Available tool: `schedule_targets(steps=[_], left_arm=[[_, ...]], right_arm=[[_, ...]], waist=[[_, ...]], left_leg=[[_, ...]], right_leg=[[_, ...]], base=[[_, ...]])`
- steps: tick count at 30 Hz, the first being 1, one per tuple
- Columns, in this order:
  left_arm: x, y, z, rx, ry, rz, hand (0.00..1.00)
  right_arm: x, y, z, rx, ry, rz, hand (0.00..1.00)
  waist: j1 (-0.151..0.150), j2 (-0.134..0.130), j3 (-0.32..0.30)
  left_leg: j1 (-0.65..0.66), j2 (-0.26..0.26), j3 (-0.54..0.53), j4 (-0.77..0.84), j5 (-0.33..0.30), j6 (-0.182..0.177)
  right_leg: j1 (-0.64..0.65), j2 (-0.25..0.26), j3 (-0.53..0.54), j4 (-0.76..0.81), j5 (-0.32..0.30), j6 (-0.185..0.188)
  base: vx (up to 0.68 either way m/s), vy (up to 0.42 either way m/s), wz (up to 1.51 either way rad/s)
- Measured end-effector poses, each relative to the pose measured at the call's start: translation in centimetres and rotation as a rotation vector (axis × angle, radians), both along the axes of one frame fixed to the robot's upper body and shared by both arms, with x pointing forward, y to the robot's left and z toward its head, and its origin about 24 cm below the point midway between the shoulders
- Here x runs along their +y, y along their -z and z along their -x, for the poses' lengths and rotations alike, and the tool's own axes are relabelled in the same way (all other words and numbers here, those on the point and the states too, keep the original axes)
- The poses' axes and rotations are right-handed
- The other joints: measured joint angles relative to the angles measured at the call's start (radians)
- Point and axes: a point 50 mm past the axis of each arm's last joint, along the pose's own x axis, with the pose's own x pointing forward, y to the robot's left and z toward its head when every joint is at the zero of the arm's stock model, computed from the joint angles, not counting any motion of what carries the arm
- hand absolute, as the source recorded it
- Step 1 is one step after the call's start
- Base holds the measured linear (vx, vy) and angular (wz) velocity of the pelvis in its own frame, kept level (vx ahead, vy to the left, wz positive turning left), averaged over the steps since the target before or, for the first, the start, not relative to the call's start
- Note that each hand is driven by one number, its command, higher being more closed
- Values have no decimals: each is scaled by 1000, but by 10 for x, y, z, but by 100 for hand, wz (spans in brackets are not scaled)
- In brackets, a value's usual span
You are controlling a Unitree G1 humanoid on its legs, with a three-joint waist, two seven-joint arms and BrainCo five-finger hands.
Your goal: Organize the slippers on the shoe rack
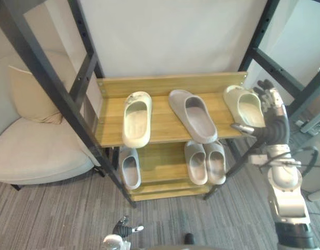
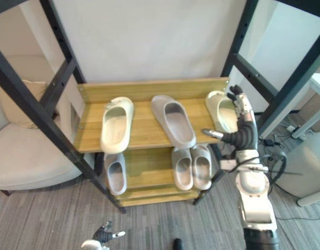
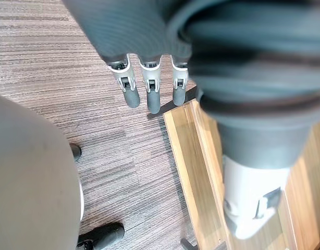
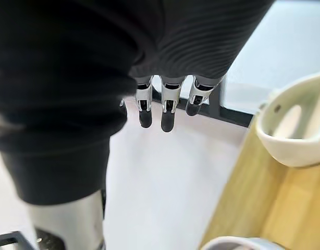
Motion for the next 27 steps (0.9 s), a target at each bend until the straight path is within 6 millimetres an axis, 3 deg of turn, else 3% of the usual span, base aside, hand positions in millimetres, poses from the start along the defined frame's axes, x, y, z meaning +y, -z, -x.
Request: schedule_targets(steps=[12,27], left_arm=[[1,-2,-4,-19,-8,2,0],[2,-4,-9,-44,-25,6,0]], right_arm=[[-3,-2,-42,101,-9,56,0],[-16,2,-67,219,38,137,0]], waist=[[7,-15,11],[10,-21,45]], left_leg=[[-12,-2,-28,-2,5,0],[-19,-3,-54,-23,21,-1]], right_leg=[[1,-2,-25,0,0,-1],[-4,-1,-48,0,-4,-7]], base=[[-12,-15,7],[-17,-18,4]])
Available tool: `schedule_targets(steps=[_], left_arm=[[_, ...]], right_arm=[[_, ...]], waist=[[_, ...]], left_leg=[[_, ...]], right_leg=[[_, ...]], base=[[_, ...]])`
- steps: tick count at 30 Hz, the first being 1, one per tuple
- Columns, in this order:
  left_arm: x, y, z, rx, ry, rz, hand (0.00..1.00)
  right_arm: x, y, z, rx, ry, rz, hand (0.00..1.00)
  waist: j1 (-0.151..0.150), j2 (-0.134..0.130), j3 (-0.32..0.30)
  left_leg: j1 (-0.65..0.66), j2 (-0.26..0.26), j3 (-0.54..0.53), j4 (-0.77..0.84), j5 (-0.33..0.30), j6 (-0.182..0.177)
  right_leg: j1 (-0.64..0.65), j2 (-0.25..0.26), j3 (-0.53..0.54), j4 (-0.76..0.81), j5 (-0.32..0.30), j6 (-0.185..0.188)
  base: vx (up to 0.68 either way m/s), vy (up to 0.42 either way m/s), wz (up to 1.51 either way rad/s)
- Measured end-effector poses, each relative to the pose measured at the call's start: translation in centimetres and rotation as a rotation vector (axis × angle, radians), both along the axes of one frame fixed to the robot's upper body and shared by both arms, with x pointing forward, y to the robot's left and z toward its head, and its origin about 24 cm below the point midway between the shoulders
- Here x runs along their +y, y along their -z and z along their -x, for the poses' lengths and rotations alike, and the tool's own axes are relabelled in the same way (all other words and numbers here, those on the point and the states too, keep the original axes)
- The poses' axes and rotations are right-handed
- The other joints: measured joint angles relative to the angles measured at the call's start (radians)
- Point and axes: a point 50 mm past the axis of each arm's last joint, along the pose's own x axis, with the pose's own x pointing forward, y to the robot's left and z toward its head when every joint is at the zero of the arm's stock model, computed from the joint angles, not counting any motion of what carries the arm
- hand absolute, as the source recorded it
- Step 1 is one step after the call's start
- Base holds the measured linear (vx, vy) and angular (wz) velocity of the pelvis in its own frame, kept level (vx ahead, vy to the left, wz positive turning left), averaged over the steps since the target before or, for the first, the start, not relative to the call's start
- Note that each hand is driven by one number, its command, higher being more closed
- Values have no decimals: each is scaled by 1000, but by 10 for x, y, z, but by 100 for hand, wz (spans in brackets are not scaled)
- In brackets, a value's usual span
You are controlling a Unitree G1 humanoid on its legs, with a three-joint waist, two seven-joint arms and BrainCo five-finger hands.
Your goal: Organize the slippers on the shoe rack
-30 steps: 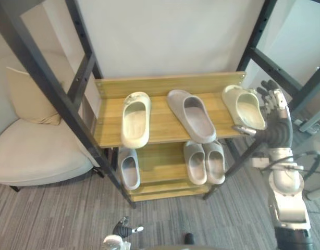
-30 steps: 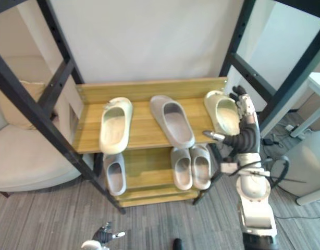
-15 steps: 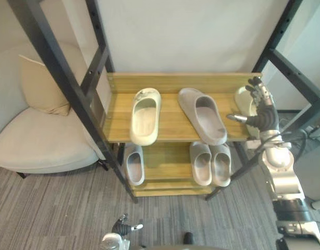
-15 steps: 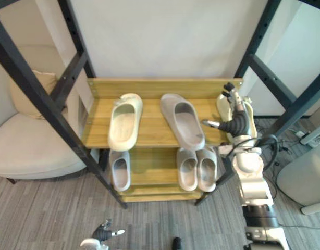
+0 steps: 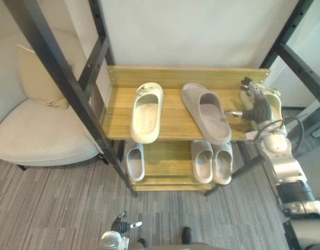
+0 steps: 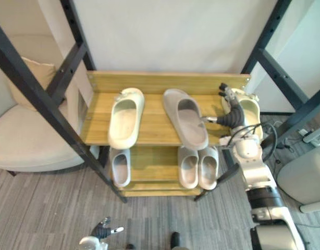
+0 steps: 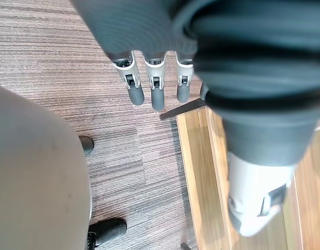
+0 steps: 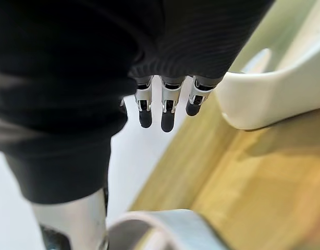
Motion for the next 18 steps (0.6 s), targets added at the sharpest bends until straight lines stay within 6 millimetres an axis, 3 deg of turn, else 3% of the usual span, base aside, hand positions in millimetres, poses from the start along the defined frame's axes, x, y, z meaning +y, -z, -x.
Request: schedule_targets(steps=[18], left_arm=[[0,-3,-6,-28,-21,15,0]], right_arm=[[8,-14,-30,53,-11,85,0]], waist=[[26,4,26]], left_leg=[[-7,-1,-25,-11,2,2]], right_leg=[[-1,0,-26,0,0,-1]], base=[[2,-7,4]])
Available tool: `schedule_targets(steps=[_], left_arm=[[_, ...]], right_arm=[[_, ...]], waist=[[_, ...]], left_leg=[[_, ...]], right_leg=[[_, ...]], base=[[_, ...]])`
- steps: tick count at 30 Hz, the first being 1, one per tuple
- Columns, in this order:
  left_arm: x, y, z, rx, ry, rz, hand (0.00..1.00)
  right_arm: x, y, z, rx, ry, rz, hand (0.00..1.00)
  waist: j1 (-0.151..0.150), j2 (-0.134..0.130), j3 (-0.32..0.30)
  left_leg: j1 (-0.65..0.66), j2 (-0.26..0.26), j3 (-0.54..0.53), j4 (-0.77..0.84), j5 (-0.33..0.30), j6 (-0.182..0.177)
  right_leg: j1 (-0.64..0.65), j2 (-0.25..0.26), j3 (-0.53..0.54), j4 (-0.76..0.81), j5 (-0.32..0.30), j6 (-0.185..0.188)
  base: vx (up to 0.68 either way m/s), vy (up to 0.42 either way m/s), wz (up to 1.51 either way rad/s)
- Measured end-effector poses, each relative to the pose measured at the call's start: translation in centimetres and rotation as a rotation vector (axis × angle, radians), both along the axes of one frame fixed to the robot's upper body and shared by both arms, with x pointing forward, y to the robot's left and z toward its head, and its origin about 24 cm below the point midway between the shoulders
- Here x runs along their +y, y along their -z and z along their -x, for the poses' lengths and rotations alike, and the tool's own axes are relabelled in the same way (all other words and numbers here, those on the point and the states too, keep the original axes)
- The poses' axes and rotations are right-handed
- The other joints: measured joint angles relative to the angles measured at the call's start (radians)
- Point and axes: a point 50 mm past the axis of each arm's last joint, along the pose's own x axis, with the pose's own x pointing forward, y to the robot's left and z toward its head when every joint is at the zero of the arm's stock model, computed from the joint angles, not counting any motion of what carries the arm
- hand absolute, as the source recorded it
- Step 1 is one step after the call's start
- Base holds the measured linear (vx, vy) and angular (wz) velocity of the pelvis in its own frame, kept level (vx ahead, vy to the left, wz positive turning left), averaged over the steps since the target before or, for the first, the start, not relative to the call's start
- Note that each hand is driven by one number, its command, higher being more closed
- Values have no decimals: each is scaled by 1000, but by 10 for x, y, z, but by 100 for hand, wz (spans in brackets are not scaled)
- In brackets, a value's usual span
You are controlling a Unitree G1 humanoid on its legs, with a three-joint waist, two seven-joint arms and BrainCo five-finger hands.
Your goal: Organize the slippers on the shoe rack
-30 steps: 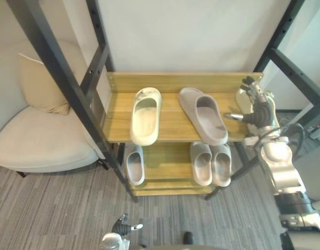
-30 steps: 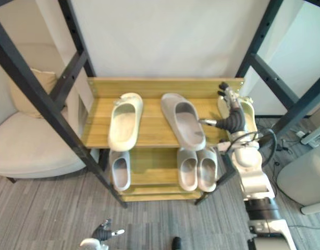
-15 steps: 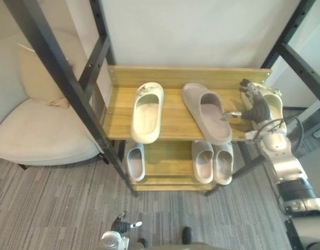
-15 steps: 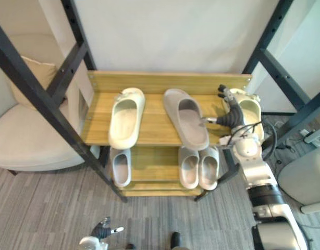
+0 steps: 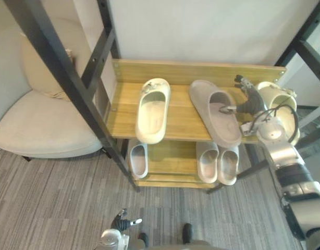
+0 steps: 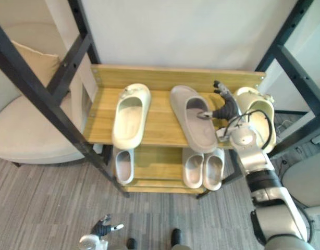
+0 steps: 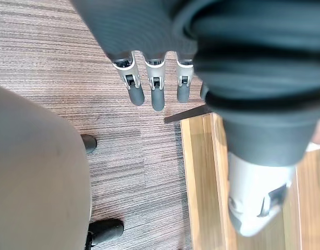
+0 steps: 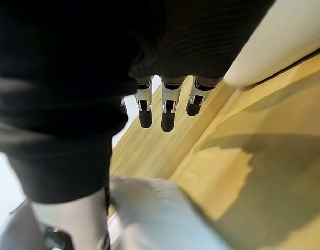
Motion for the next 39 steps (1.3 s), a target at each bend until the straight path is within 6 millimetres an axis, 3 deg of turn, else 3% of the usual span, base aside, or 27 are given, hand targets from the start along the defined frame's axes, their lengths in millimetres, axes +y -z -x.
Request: schedule_targets(steps=[3,4,16,26,30,39], left_arm=[[0,-1,-1,-9,-10,6,0],[0,-1,-2,-16,-9,6,0],[0,-3,-7,-33,-17,15,0],[-1,-3,-8,-32,-18,15,0],[-1,-3,-8,-31,-20,16,0],[-1,-1,-6,-8,-20,15,0]], right_arm=[[4,-6,-7,3,-7,24,0],[7,-8,-8,0,-17,33,100],[19,-24,-21,3,-65,90,100],[17,-20,-19,4,-60,69,100],[12,-11,-7,-10,-58,-18,100],[24,1,31,-106,-132,-137,100]], waist=[[9,1,3],[12,1,7],[24,8,38],[24,10,39],[25,10,39],[10,12,37]], left_leg=[[-1,0,-2,0,0,0],[-1,0,-2,0,0,0],[-8,3,-3,14,2,-3],[-3,9,-5,15,3,-6],[6,10,-2,13,3,-6],[20,10,2,13,3,-6]], right_leg=[[0,0,-3,0,0,0],[1,0,-4,0,0,0],[1,2,-5,0,-4,-7],[1,6,-6,15,-10,-15],[4,6,-5,23,-10,-16],[16,5,-1,22,-10,-16]], base=[[-1,-6,2],[0,0,0],[-52,-34,0],[-16,-12,0],[-1,1,-1],[-21,-10,-1]])
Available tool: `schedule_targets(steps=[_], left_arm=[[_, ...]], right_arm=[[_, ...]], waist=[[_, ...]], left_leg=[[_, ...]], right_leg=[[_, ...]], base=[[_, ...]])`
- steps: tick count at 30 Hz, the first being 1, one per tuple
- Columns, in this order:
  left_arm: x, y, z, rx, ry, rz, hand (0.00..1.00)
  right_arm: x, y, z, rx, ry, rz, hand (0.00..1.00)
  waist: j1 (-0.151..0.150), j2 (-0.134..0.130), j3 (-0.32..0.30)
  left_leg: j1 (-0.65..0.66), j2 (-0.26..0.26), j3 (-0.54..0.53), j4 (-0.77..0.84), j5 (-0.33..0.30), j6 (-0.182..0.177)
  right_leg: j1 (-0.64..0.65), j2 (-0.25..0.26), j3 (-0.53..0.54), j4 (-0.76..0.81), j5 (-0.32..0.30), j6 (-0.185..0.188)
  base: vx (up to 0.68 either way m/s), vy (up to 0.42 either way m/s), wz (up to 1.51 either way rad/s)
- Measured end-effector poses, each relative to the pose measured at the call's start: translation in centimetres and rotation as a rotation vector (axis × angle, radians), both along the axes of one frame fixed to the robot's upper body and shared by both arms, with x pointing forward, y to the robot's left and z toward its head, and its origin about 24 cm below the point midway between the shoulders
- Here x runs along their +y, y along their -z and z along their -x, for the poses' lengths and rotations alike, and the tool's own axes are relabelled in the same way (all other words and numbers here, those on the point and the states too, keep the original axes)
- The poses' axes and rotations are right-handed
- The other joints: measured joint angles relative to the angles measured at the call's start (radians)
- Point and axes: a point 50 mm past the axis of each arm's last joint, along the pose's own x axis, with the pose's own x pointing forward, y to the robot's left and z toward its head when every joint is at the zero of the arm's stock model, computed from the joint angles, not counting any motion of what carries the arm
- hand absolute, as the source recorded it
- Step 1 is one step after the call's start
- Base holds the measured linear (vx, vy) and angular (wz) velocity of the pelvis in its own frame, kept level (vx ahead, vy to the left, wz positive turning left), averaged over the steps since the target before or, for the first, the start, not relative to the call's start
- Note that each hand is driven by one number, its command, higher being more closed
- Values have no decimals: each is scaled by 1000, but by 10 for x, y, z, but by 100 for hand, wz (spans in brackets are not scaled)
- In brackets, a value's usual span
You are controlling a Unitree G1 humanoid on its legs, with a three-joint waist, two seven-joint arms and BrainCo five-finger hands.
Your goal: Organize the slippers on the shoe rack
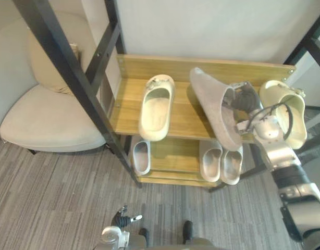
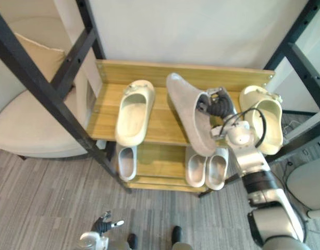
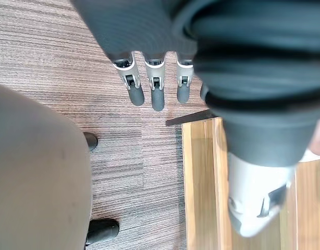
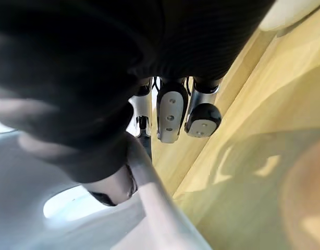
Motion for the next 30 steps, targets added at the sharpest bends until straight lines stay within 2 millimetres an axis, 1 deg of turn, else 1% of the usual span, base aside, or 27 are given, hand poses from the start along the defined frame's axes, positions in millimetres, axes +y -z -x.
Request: schedule_targets(steps=[6,9,11,14,16,21,24,25,26,27,28,30], left_arm=[[-1,1,2,10,20,-6,0],[-2,2,7,23,42,0,0],[-2,3,9,30,43,3,0],[-2,5,13,45,42,3,0],[-2,6,14,53,42,4,0],[-4,7,18,70,73,11,0],[-6,7,18,71,87,10,0],[-6,7,18,70,89,11,0],[-8,7,16,66,94,13,0],[-11,6,13,51,112,17,0],[-13,5,10,43,120,19,0],[-15,2,-1,8,129,21,0]], right_arm=[[12,-10,31,-139,-72,-154,100],[20,-8,47,-171,-123,-227,100],[21,-4,55,-176,-136,-280,100],[24,8,68,-141,-184,-357,100],[24,21,75,-95,-199,-391,100],[25,55,92,51,-211,-391,100],[32,68,98,124,-252,-384,100],[34,69,99,132,-267,-380,100],[36,69,98,137,-283,-373,100],[39,68,96,140,-310,-354,100],[41,67,95,140,-322,-344,100],[45,60,90,134,-372,-289,100]], waist=[[-9,-2,-15],[-14,2,-40],[-18,5,-53],[-22,7,-67],[-29,7,-73],[-45,23,-81],[-46,30,-80],[-46,34,-77],[-46,41,-70],[-45,56,-49],[-45,63,-35],[-46,79,18]], left_leg=[[7,-1,11,3,0,0],[8,-1,17,3,0,-1],[8,-1,20,3,1,-2],[10,-1,23,3,2,-4],[13,-1,23,3,3,-5],[26,1,25,0,3,-5],[28,5,30,0,4,-6],[28,5,32,2,4,-6],[27,6,38,7,4,-6],[13,8,51,32,0,-7],[-3,8,52,59,-7,-5],[-75,6,54,176,-51,0]], right_leg=[[5,-2,8,-4,1,2],[5,-1,14,-10,2,4],[5,-2,18,-12,2,5],[8,-2,19,-18,4,8],[13,-1,19,-22,5,10],[24,-3,20,-23,6,11],[23,-3,21,-22,6,12],[23,-3,22,-21,6,12],[14,-4,26,-4,2,12],[-28,-7,39,70,-29,13],[-57,-11,47,121,-50,12],[-151,-26,56,283,-115,12]], base=[[-57,-18,-6],[-38,-20,-6],[-41,-17,-4],[-40,-17,-3],[-33,-20,-1],[-19,-7,-1],[-22,-15,-4],[-19,-12,-7],[-33,-2,-14],[-59,12,-16],[-81,17,-15],[-155,13,-3]])
